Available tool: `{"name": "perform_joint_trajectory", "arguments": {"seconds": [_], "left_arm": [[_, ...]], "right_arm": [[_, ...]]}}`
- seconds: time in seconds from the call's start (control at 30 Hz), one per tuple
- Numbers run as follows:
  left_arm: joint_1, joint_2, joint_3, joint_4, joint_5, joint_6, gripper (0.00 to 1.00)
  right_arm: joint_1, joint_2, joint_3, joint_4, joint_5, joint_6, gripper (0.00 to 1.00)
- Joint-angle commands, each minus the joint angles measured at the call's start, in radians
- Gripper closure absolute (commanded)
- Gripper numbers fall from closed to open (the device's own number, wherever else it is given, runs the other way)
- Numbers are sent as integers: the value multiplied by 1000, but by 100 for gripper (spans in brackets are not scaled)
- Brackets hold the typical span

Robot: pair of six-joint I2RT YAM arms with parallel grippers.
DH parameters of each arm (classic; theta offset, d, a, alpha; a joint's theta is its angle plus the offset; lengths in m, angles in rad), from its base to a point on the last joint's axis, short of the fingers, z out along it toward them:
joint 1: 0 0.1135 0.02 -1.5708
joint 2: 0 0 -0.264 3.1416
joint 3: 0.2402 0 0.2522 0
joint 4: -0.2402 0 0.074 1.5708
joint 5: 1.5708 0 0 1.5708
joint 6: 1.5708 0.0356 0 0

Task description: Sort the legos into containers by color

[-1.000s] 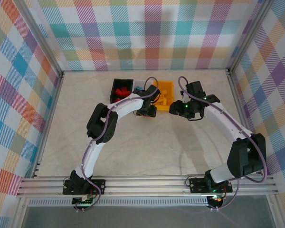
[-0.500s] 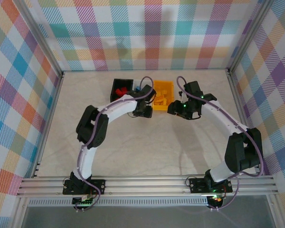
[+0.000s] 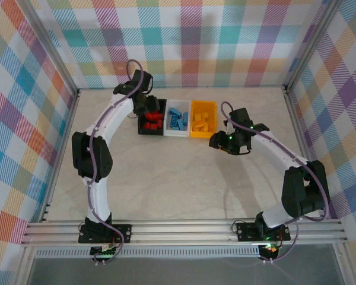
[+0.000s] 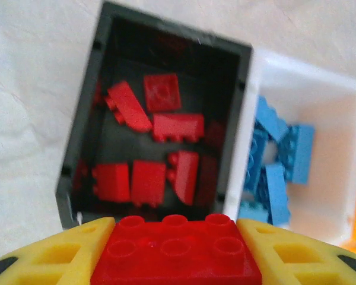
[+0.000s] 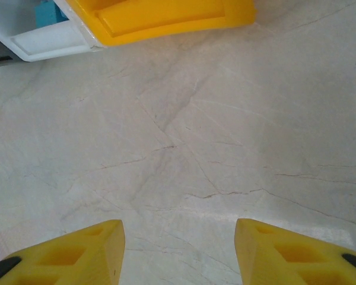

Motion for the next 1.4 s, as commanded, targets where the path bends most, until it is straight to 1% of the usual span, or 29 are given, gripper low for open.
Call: {"name": "perform_joint_trajectory", "arguments": {"seconds": [0.0,0.2,0.3,0.4,0.6,0.77,0.93,1.0,1.13,1.3,1.37], "left_arm": [[4,99,114,-98,25,1,51],[29,230,223,-128,38,-12,51],[31,263,254,-133,44,-12,48],[31,273,265,-133,45,-16,41],[31,250,262,-150,41,-11,27],[31,187,260,-158,41,-10,24],[30,46,231,-164,42,0,22],[31,-44,160,-145,49,4,21],[31,-276,-96,-72,54,9,18],[31,-586,-479,27,7,-65,16],[31,-712,-619,51,-46,-103,12]], "right_arm": [[7,-55,-17,21,3,14,48],[9,-128,-66,3,36,19,48],[9,-161,-73,-17,58,-4,47],[9,-193,-73,-29,87,-33,46],[0,-241,-54,-9,138,-73,42],[-23,-236,-12,13,156,-97,39],[-61,-244,2,68,160,-150,34],[-66,-254,-5,98,168,-180,33],[-74,-269,-26,135,197,-230,31],[-121,-267,-76,204,198,-253,31],[-145,-260,-89,233,199,-273,31]]}}
